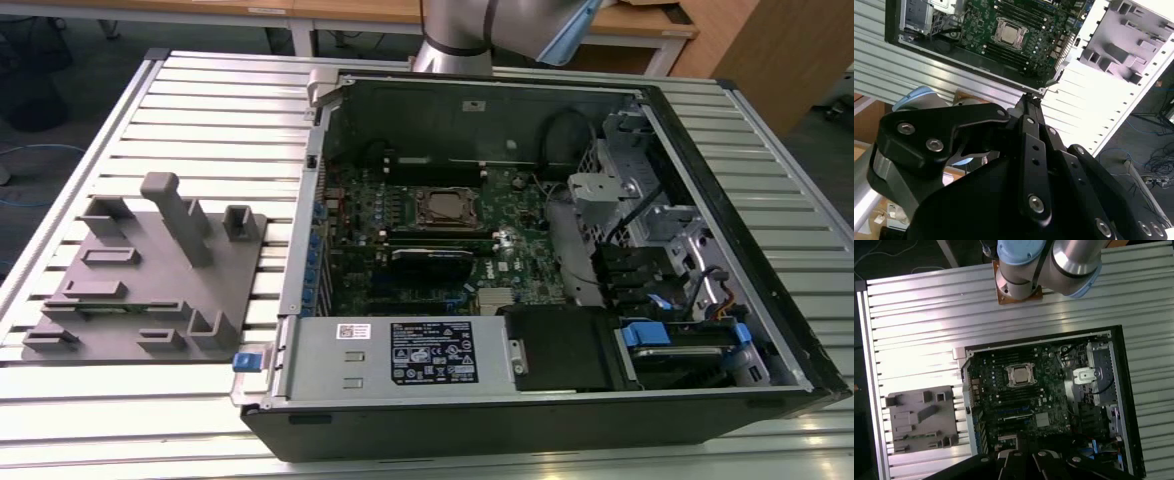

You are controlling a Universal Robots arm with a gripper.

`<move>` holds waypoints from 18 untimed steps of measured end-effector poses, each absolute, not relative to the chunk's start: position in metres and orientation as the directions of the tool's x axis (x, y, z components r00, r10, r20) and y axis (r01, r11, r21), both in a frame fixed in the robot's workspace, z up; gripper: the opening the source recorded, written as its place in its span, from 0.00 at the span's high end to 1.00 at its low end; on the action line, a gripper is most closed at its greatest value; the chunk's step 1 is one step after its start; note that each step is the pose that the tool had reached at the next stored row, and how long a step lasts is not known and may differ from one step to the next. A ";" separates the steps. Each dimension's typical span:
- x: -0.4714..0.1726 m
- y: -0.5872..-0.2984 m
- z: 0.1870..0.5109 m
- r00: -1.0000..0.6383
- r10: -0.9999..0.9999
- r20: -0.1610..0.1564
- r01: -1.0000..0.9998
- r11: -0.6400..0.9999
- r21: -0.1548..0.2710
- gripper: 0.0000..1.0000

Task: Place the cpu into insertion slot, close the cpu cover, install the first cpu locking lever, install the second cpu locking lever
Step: 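Install the second cpu locking lever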

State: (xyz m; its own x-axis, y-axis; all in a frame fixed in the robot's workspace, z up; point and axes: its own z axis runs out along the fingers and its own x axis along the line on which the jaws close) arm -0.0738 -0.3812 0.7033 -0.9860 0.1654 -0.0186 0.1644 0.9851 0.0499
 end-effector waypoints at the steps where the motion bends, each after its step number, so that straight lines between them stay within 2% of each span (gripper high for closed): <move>1: -0.074 -0.381 0.703 -0.986 0.165 -0.019 0.164 0.985 0.050 0.89; 18: -0.074 -0.381 0.696 -0.986 0.165 -0.022 0.164 0.985 0.050 0.89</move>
